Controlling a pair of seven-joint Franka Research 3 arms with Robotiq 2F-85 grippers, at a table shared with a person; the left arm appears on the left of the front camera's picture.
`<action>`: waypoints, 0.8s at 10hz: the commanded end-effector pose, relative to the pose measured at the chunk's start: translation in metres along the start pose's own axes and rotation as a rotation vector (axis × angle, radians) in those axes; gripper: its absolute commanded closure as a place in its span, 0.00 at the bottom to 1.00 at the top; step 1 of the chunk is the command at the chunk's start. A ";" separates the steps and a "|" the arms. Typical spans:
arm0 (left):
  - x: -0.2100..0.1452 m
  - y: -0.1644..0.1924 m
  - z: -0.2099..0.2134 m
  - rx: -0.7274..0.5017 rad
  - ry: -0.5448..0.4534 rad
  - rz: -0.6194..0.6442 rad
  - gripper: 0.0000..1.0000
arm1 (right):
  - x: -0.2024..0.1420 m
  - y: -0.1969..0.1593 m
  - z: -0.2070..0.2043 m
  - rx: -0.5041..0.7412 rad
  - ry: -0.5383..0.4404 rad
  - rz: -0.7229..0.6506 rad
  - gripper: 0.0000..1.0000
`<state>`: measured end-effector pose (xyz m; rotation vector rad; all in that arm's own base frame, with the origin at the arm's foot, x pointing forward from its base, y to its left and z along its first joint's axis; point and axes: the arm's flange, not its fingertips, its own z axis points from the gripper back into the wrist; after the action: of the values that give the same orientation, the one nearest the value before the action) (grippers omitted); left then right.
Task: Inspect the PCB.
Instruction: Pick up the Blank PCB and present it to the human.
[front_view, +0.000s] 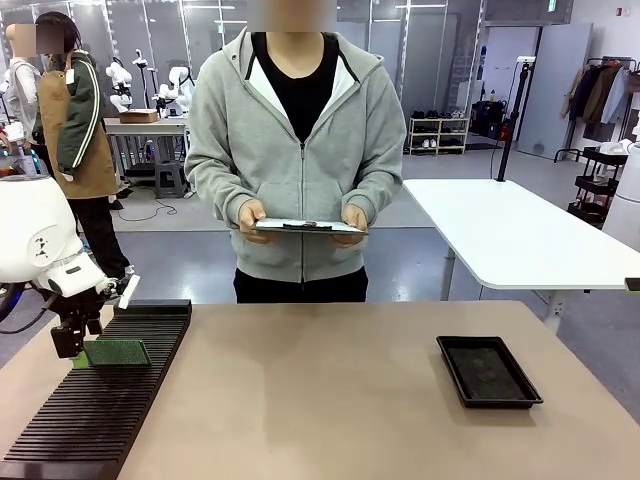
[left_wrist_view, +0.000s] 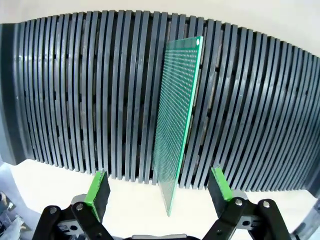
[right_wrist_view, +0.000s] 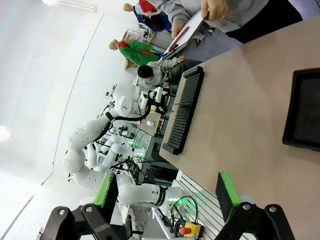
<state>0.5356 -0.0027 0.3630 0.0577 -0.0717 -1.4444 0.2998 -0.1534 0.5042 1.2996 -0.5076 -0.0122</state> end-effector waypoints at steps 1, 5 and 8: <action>0.001 0.008 -0.003 -0.020 -0.033 0.009 0.06 | 0.003 0.001 -0.001 0.012 -0.010 0.022 0.00; -0.002 0.007 -0.002 -0.014 -0.028 0.005 1.00 | 0.003 0.001 -0.001 0.012 -0.010 0.022 0.00; -0.005 0.007 -0.002 -0.032 -0.035 -0.006 0.92 | 0.003 0.001 -0.001 0.012 -0.010 0.022 0.00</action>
<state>0.5369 -0.0002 0.3593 0.0429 -0.0733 -1.4350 0.2995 -0.1537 0.5042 1.2997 -0.5083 -0.0128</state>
